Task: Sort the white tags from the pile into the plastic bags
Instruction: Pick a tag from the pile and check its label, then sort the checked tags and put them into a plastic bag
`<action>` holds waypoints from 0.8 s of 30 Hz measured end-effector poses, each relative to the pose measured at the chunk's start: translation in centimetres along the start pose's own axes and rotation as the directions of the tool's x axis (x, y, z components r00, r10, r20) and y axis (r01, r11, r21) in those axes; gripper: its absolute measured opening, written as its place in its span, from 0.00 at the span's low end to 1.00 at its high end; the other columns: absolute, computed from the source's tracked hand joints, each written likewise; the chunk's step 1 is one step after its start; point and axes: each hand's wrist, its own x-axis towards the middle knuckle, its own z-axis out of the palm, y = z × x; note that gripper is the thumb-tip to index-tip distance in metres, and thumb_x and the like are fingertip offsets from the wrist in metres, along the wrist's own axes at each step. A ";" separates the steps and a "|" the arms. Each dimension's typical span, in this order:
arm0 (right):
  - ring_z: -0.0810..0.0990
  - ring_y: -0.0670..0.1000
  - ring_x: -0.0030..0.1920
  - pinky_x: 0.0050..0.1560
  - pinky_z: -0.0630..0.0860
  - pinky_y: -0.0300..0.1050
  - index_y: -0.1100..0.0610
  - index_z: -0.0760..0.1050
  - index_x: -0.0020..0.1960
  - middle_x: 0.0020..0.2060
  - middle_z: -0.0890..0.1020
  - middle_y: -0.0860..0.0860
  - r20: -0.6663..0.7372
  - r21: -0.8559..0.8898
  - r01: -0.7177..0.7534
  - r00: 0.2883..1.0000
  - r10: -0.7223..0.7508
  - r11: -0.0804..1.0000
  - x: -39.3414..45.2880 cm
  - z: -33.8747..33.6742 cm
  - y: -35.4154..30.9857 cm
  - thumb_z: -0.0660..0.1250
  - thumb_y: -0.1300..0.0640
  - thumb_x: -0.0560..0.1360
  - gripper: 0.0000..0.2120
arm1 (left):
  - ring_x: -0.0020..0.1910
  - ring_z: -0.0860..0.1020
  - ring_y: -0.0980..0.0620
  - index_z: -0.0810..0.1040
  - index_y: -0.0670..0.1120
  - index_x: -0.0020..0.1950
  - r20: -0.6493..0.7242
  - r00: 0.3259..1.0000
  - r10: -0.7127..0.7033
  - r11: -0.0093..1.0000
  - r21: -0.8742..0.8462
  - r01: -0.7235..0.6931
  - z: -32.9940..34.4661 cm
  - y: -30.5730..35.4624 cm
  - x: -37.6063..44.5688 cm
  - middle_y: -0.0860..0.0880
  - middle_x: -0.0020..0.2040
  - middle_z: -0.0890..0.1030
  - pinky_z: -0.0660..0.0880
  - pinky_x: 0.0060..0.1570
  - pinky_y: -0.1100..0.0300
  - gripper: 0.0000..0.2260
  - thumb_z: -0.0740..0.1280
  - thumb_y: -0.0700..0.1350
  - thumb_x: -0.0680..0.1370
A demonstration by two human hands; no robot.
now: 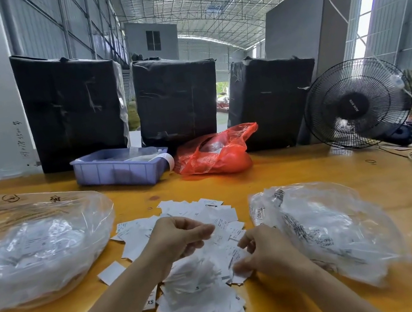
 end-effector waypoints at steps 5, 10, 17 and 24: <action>0.74 0.43 0.32 0.26 0.66 0.30 0.55 0.78 0.42 0.33 0.77 0.47 -0.107 0.183 0.008 0.994 0.012 0.983 0.1 -0.3 0.3 0.78 0.60 0.65 0.10 | 0.23 0.72 0.57 0.80 0.40 0.34 -0.025 1.000 0.013 0.999 0.035 -0.012 0.1 -0.4 0.1 0.48 0.25 0.77 0.68 0.23 0.67 0.08 0.79 0.38 0.63; 0.76 0.40 0.29 0.29 0.68 0.30 0.53 0.77 0.34 0.29 0.78 0.45 -0.198 0.199 0.042 0.980 -0.001 0.979 0.3 -0.6 0.4 0.75 0.61 0.68 0.09 | 0.23 0.73 0.59 0.81 0.43 0.36 -0.063 0.998 0.004 0.999 0.040 -0.002 0.1 -0.3 0.3 0.49 0.28 0.78 0.69 0.26 0.67 0.07 0.78 0.37 0.64; 0.74 0.44 0.39 0.35 0.67 0.33 0.56 0.80 0.43 0.38 0.76 0.46 -0.322 -0.078 0.086 0.941 -0.107 0.993 0.8 0.1 0.7 0.68 0.55 0.75 0.05 | 0.22 0.73 0.60 0.81 0.42 0.36 -0.091 0.996 0.008 0.999 0.037 -0.005 -0.3 -0.5 0.5 0.52 0.25 0.78 0.69 0.26 0.67 0.06 0.77 0.37 0.65; 0.79 0.50 0.34 0.33 0.78 0.41 0.58 0.76 0.41 0.37 0.81 0.56 -0.351 0.478 0.192 0.936 -0.014 0.857 0.4 -0.4 -0.1 0.69 0.62 0.75 0.04 | 0.23 0.72 0.59 0.82 0.41 0.36 -0.072 0.997 0.018 0.999 -0.039 -0.021 0.0 -0.2 0.1 0.48 0.29 0.82 0.68 0.24 0.67 0.11 0.77 0.44 0.59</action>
